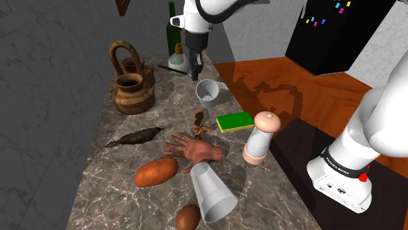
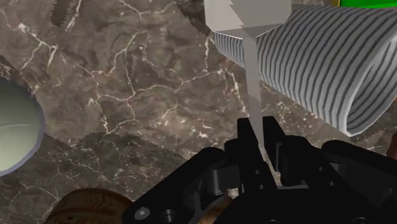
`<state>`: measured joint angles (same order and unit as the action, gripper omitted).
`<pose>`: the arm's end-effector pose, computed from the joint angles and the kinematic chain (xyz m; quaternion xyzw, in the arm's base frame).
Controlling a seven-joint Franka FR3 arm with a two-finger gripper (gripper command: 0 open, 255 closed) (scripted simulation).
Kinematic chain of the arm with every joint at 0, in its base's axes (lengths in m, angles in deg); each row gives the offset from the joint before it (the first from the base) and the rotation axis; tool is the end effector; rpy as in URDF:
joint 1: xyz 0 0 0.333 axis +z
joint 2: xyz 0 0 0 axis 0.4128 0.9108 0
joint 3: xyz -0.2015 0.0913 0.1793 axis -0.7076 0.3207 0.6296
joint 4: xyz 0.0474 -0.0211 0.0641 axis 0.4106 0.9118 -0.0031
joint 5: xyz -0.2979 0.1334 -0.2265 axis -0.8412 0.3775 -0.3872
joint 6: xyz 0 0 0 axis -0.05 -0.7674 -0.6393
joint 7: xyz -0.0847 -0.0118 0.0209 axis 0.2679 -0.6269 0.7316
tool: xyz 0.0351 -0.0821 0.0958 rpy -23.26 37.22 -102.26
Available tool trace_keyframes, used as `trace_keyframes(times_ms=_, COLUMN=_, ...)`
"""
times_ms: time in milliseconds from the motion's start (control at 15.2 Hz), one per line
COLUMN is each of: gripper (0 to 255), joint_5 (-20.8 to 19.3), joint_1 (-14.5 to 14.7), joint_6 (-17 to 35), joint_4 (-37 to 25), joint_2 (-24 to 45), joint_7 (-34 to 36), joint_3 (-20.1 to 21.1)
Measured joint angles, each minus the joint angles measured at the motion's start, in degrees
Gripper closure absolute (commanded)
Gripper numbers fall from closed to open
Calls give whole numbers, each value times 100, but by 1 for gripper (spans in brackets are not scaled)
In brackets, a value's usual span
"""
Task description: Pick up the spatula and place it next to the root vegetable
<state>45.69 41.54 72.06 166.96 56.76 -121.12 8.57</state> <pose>0.5372 0.2621 0.4207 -0.8498 -0.5261 -0.0282 0.0176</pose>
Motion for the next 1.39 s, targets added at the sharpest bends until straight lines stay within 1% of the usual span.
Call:
trace_keyframes(times_ms=132, gripper=255, joint_5=4, joint_1=142, joint_6=99, joint_4=244, joint_2=-157, joint_7=261, joint_3=120)
trace_keyframes(times_ms=396, gripper=255, joint_5=17, joint_1=410, joint_6=126, joint_4=533, joint_2=-435, joint_7=769, joint_3=363)
trace_keyframes(times_ms=858, gripper=255, joint_5=40, joint_1=839, joint_6=227, joint_4=882, joint_2=-719, joint_7=1616, joint_3=792)
trace_keyframes(times_ms=1386, gripper=255, joint_5=-65, joint_1=1399, joint_6=267, joint_4=803, joint_2=-620, joint_7=2798, joint_3=1374)
